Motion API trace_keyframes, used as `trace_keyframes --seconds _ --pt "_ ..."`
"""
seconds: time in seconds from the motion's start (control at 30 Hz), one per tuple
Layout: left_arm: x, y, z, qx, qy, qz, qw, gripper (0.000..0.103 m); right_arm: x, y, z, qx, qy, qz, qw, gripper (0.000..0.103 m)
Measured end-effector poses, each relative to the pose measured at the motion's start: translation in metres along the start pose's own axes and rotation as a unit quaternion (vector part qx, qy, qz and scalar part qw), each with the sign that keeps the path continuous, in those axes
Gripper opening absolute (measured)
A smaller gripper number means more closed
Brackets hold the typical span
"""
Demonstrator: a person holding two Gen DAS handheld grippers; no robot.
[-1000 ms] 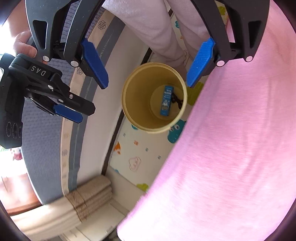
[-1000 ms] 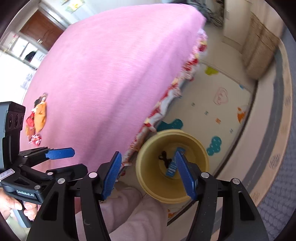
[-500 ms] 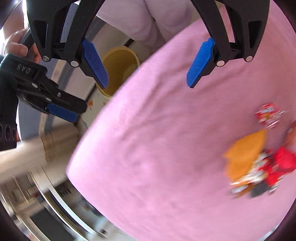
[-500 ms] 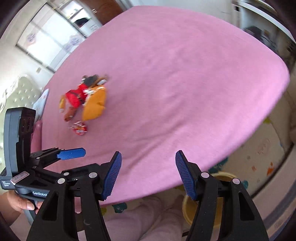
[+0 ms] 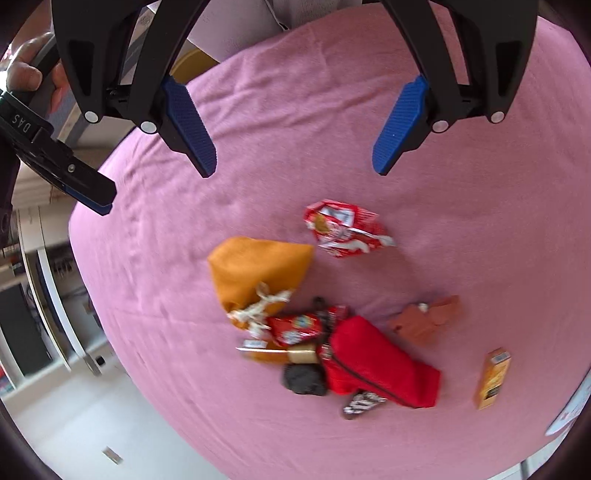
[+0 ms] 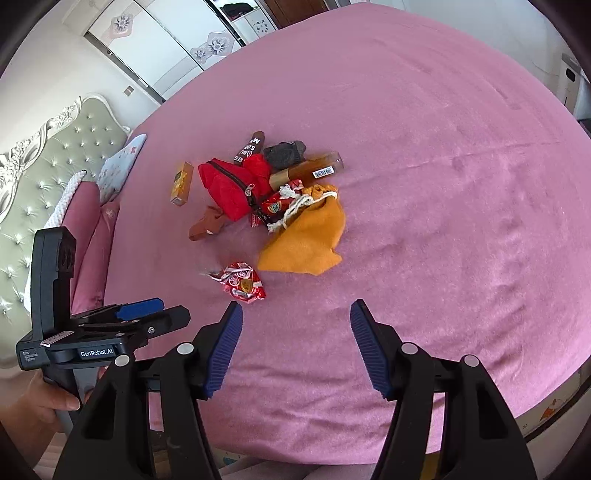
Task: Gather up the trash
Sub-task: 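Grasp the red-and-white wrapper with the left tool while the right tool grasps the orange pouch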
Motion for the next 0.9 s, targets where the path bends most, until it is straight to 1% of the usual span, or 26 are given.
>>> trace_keyframes --seconds 0.23,0.3,0.4,0.53,0.63,0.7,0.8,0.83,0.87,0.9 --pt "0.038 -0.022 0.019 0.009 0.071 -0.019 0.9972 0.086 0.011 -0.035 0.026 0.017 0.015 0.003 1.000 0.061" --pt "0.043 -0.030 0.023 0.013 0.089 -0.024 0.9957 0.086 0.009 -0.046 0.035 0.021 0.017 0.012 1.000 0.063" --pt "0.047 -0.049 0.030 0.021 0.116 -0.033 0.9924 0.086 0.006 -0.063 0.045 0.036 0.026 0.008 0.999 0.063" --pt "0.048 -0.070 0.036 0.036 0.144 -0.041 0.9880 0.086 0.001 -0.075 0.054 0.046 0.028 0.010 0.998 0.064" --pt "0.052 -0.085 0.040 0.046 0.159 -0.034 0.9856 0.086 -0.006 -0.084 0.059 0.054 0.030 0.006 0.998 0.064" --pt "0.055 -0.095 0.041 0.057 0.167 -0.025 0.9839 0.086 -0.012 -0.091 0.061 0.062 0.027 -0.008 0.998 0.064" --pt "0.059 -0.116 0.043 0.079 0.172 -0.008 0.9819 0.085 -0.025 -0.102 0.065 0.076 0.009 -0.010 0.997 0.064" --pt "0.060 -0.120 0.043 0.082 0.175 -0.006 0.9812 0.083 -0.028 -0.104 0.067 0.077 0.003 -0.007 0.997 0.064" --pt "0.061 -0.124 0.044 0.085 0.179 -0.006 0.9801 0.077 -0.030 -0.107 0.069 0.078 0.003 -0.007 0.997 0.064" --pt "0.062 -0.127 0.045 0.088 0.184 -0.006 0.9790 0.075 -0.031 -0.109 0.070 0.080 0.004 -0.007 0.997 0.064"
Point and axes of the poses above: each gripper's, at about its wrist camera, not at the fingertips, and y roughly against the way its jaws point, x to its left, z to its top, the point moved 3 cm from there along -y, roughly the way its jaws point, and after that the axes turned 3 degrees about x, right-handed, at the moved point
